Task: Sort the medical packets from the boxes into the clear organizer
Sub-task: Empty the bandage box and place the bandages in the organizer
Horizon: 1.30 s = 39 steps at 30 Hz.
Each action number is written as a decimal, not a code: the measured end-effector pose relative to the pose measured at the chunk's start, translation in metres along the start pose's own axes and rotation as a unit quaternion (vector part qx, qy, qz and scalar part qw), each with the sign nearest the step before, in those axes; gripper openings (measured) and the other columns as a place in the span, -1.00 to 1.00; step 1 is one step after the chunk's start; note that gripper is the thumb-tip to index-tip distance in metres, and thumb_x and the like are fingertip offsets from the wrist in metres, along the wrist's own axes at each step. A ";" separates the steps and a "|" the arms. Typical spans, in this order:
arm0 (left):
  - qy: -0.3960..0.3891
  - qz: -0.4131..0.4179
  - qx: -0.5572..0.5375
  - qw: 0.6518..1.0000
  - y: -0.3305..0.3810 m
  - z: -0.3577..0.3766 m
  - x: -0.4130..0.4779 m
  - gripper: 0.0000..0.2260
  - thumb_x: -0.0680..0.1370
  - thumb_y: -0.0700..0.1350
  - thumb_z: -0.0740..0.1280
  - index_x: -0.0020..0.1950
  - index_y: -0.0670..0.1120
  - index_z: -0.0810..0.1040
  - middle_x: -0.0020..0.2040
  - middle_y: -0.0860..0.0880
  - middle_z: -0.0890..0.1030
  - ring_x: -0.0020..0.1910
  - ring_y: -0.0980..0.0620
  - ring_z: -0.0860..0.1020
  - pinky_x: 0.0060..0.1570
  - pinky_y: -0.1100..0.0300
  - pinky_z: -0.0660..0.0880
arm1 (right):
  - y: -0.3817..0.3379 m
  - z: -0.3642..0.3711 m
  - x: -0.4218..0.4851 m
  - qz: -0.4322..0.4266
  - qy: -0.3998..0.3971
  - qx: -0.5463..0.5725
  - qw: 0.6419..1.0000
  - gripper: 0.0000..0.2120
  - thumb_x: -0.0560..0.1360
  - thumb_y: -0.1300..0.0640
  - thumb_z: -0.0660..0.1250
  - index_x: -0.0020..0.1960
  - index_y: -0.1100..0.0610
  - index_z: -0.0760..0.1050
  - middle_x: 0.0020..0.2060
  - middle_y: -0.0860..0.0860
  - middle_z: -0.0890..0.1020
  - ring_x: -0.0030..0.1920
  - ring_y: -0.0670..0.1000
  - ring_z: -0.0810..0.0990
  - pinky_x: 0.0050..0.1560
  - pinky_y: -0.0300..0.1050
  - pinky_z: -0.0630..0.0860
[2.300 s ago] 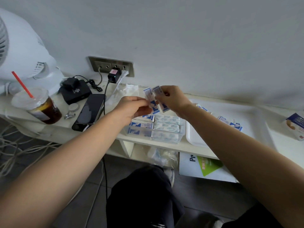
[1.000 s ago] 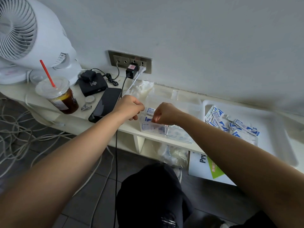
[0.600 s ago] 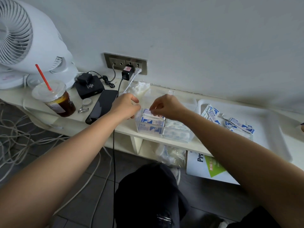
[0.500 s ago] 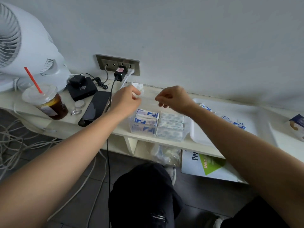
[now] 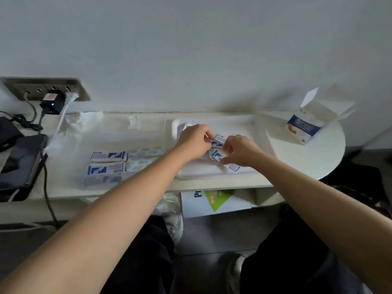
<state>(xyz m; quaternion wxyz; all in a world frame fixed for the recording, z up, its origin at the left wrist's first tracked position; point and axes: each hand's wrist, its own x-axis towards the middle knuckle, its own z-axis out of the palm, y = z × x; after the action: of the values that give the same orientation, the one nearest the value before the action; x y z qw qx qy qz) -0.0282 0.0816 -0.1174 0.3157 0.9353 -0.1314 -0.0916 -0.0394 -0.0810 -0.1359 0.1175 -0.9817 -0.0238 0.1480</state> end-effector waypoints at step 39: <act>-0.032 -0.039 0.091 0.995 -0.019 0.040 0.041 -0.55 0.36 -0.01 0.51 0.18 -0.01 0.46 0.14 -0.05 0.50 0.01 -0.03 0.53 -0.01 0.07 0.51 | 0.030 -0.017 0.048 -0.083 -0.037 0.030 0.995 -0.65 0.36 0.13 0.50 0.11 0.14 0.55 0.00 0.03 0.57 0.04 0.06 0.53 0.04 -0.08 0.49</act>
<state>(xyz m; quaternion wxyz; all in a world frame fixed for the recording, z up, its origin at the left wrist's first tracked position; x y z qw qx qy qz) 0.0038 0.0612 -0.1636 0.2207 0.9612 -0.1122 -0.1215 0.0116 -0.1103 -0.1405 0.1580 -0.9662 -0.1054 0.1745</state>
